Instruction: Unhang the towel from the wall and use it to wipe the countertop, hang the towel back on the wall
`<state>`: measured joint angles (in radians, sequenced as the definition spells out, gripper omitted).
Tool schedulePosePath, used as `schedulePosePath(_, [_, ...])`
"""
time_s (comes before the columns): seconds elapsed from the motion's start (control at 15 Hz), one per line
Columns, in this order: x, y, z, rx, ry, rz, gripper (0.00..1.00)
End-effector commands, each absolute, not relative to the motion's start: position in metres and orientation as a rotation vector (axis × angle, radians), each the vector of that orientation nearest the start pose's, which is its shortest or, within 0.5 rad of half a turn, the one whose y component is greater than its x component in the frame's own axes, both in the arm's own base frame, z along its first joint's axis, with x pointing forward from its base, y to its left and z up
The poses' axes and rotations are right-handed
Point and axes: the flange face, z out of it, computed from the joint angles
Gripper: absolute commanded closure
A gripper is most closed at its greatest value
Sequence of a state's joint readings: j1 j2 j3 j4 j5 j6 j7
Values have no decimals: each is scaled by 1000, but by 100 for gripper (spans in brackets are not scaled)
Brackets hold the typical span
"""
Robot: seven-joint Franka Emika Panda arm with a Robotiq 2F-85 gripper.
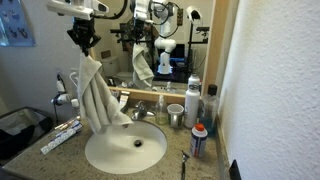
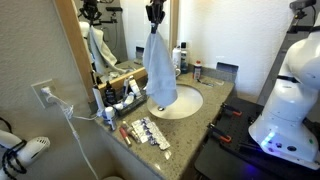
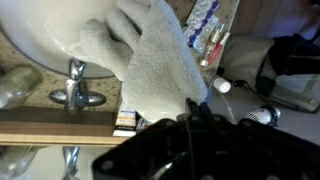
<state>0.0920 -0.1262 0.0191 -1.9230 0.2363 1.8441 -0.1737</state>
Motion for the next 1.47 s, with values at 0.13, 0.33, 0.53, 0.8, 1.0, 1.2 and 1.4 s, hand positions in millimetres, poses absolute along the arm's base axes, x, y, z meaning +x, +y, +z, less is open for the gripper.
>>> schedulePosePath(0.13, [503, 122, 514, -2768, -394, 161, 99])
schedulePosePath(0.33, [484, 124, 489, -2760, -348, 336, 99])
schedulePosePath(0.53, [464, 116, 466, -2743, -289, 503, 99])
schedulePosePath(0.8, [450, 110, 424, -2684, -259, 581, 99])
schedulePosePath(1.0, [439, 101, 387, -2693, -257, 610, 99])
schedulePosePath(1.2, [433, 91, 352, -2730, -269, 558, 99])
schedulePosePath(1.4, [432, 87, 322, -2779, -329, 458, 99])
